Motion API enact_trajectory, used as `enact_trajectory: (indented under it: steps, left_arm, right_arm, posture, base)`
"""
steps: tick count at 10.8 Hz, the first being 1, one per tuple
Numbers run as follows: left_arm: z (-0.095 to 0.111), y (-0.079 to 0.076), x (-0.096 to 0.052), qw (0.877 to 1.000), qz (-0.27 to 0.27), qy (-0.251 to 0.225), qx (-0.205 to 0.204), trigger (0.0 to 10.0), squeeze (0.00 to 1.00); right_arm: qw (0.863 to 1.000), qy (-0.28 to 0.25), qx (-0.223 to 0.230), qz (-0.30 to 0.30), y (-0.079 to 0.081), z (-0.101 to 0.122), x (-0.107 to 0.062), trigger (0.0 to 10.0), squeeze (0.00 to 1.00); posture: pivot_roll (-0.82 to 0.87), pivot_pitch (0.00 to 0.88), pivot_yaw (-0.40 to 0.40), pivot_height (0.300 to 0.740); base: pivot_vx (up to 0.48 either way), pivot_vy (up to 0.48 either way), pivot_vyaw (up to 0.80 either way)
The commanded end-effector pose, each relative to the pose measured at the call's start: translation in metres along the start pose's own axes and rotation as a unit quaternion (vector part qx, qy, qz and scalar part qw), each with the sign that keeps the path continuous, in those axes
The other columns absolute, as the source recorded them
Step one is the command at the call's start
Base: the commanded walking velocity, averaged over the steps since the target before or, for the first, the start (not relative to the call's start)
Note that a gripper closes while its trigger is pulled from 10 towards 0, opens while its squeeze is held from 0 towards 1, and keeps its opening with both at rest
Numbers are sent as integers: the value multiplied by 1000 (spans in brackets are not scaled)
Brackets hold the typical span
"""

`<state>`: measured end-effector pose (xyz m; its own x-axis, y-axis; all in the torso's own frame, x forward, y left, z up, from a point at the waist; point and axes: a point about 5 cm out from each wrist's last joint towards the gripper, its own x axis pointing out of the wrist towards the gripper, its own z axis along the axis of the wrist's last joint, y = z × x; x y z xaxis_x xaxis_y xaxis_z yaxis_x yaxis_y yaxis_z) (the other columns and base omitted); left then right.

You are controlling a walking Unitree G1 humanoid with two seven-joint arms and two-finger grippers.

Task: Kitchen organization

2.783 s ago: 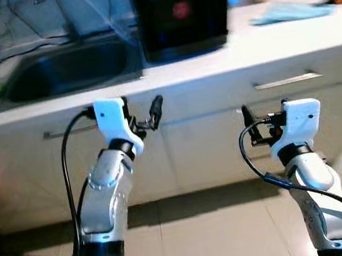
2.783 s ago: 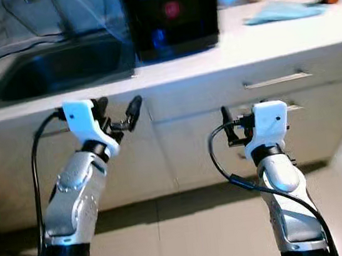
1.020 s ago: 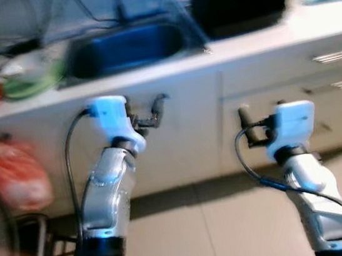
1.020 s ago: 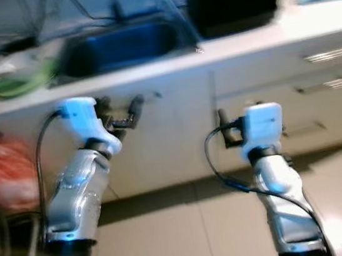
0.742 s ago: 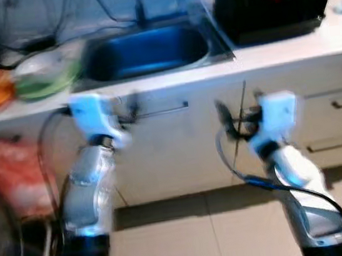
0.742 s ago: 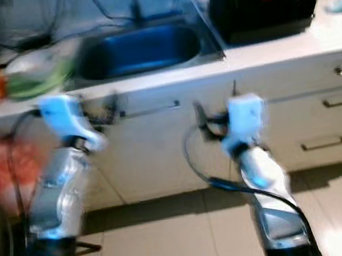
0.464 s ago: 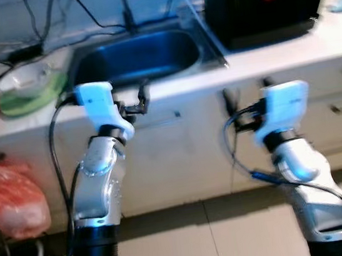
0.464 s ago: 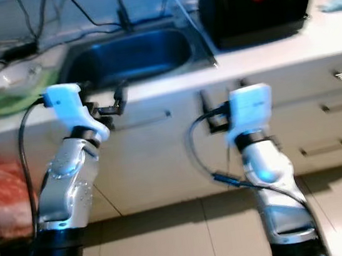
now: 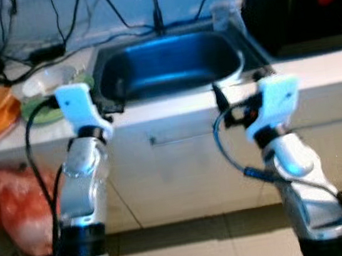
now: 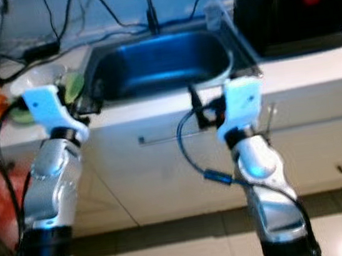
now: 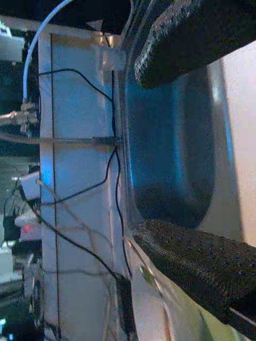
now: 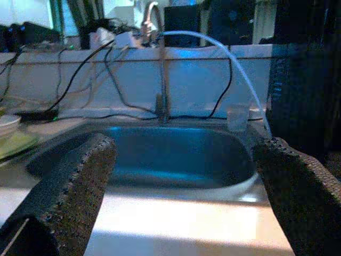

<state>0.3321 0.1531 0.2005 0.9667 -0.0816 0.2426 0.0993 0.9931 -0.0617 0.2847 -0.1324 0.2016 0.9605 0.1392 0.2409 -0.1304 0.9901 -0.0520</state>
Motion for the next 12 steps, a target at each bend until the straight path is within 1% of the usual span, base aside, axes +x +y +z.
enact_trajectory:
  steps: [1,2,4,6,8,10,12]
  left_arm:
    - [2,0,3,1000,5,-6,4,10000,0]
    - [3,-1,4,1000,5,-9,3,10000,0]
    - [3,-1,6,1000,9,-11,1,10000,0]
    - [3,-2,7,1000,7,-12,0,10000,0]
    - [3,-5,8,1000,3,-12,-8,10000,0]
    - [4,-9,8,1000,-14,-13,-15,10000,0]
    - [4,-9,10,1000,-18,-13,-20,10000,0]
  right_arm:
    - [1000,10,1,-11,-3,-1,1,10000,0]
    - [1000,16,6,-9,-3,-2,0,10000,0]
    - [1000,10,9,-3,-1,-1,-1,10000,0]
    - [1000,10,1,-8,-3,0,0,10000,0]
    - [1000,11,2,-12,-5,-1,0,10000,0]
    - [1000,10,4,-14,-5,-1,0,10000,0]
    - [1000,8,5,-14,-6,0,0,10000,0]
  posture:
    - [-86,0,83,740]
    - [-86,0,84,740]
    - [-87,0,84,740]
    - [-89,0,84,740]
    - [-89,0,84,740]
    - [-91,0,85,740]
    - [-92,0,85,740]
  base:
    - [0,0,0]
    - [0,0,0]
    - [0,0,0]
    - [0,0,547]
    - [0,0,0]
    - [0,0,0]
    - [336,0,0]
